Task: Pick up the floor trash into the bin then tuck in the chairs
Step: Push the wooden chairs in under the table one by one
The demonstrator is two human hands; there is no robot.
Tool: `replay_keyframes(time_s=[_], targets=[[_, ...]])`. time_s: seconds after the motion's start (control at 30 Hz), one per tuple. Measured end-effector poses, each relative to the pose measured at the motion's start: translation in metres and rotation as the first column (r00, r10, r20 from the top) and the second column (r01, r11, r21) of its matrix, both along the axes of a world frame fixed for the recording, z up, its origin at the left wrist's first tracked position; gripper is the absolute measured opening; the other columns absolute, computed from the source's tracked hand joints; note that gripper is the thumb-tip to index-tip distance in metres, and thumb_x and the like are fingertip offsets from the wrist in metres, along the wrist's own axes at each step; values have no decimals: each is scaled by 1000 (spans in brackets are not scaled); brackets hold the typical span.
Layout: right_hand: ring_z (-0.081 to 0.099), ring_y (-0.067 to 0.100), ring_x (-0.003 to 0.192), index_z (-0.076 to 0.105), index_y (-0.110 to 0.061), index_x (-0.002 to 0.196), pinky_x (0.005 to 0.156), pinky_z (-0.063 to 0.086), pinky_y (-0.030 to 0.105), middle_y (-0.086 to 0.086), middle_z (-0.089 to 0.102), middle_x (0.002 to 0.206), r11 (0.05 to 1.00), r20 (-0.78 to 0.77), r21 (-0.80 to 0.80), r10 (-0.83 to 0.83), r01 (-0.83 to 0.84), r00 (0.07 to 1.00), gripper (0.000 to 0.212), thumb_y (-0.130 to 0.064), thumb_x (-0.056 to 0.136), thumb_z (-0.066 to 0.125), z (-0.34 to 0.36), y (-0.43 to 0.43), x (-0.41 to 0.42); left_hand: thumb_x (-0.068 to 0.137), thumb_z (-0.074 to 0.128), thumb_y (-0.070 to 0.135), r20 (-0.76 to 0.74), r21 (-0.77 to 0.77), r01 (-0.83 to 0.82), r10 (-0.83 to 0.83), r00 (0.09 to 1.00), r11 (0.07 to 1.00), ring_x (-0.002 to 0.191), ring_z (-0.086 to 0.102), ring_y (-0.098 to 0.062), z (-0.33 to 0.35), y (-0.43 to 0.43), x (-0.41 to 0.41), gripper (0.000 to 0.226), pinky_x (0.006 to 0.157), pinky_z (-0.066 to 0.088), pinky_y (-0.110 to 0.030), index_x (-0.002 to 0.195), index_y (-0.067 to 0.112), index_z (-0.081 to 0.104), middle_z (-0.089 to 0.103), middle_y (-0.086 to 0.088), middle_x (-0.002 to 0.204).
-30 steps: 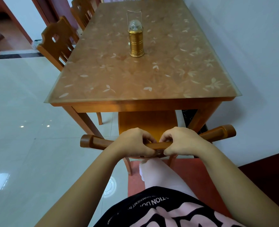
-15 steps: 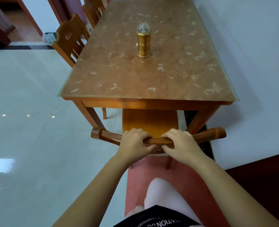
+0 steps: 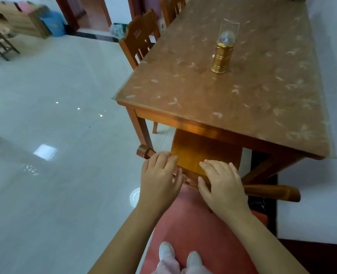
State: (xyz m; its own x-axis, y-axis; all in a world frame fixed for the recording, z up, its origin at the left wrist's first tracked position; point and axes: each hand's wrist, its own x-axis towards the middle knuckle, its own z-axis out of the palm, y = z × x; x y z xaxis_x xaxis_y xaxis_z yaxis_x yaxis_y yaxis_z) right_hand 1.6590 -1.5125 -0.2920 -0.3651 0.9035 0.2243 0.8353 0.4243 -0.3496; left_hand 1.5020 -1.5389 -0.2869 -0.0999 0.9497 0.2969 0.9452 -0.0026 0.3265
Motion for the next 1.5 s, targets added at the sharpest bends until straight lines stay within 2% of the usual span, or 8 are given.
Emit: replay_keyframes(time_s=[0.2,0.37,0.57,0.77,0.9,1.17,1.3,1.5], targets=[[65,25,95,69,-8,101,90,39,44,7,69,99,991,-41,70,114,-111,993,31,-22,75,57,15,1,-67,82,46,28,-19,71,-157,158,987,985,95,63,-28,10,-25,-56,35,77,49,-37,97,8,70,69,-8,100],[64,24,97,67,-10,103,89,46,48,6,68,101,975,-20,108,196,-193,980,42,-31,82,38,23,3,-142,81,49,26,-2,151,-232,235,972,961,102,51,-22,6,-33,-131,32,84,36,-33,100,10,68,67,-7,103],[63,26,95,67,-8,102,88,46,46,6,69,100,968,-47,209,148,-136,988,41,-29,80,40,33,11,-263,80,44,29,-47,113,-239,245,968,964,96,62,-30,12,-24,-250,36,80,45,-39,97,7,68,68,-9,100],[63,28,98,66,-6,103,90,44,51,10,68,103,967,-76,249,69,-48,995,42,-29,80,40,41,27,-354,80,45,27,-35,117,-211,216,976,970,96,62,-30,19,-3,-347,35,76,47,-38,97,7,68,68,-9,99],[64,31,93,67,-4,101,85,47,48,12,69,99,961,-47,273,48,-33,998,33,-19,75,55,38,51,-393,80,44,27,-22,95,-177,180,984,980,97,62,-30,13,17,-389,36,77,48,-38,97,7,68,68,-8,99],[61,28,98,66,-8,104,89,43,45,8,68,104,960,-64,279,0,18,998,32,-19,75,59,31,162,-491,81,44,27,-46,143,-124,132,990,982,99,61,-31,10,130,-485,36,79,45,-38,99,6,68,68,-9,101],[61,27,102,65,-9,108,93,42,48,8,67,108,970,-83,233,-50,68,995,31,-16,78,68,42,230,-529,82,44,27,-80,145,-54,66,995,988,100,61,-32,21,203,-525,36,82,36,-35,99,6,67,67,-10,102],[60,26,102,64,-9,109,93,43,46,7,66,108,954,-95,266,-116,138,989,33,-23,80,54,62,322,-560,82,43,28,-103,180,20,-1,995,983,102,60,-31,43,314,-558,38,84,39,-37,101,7,67,67,-9,104]])
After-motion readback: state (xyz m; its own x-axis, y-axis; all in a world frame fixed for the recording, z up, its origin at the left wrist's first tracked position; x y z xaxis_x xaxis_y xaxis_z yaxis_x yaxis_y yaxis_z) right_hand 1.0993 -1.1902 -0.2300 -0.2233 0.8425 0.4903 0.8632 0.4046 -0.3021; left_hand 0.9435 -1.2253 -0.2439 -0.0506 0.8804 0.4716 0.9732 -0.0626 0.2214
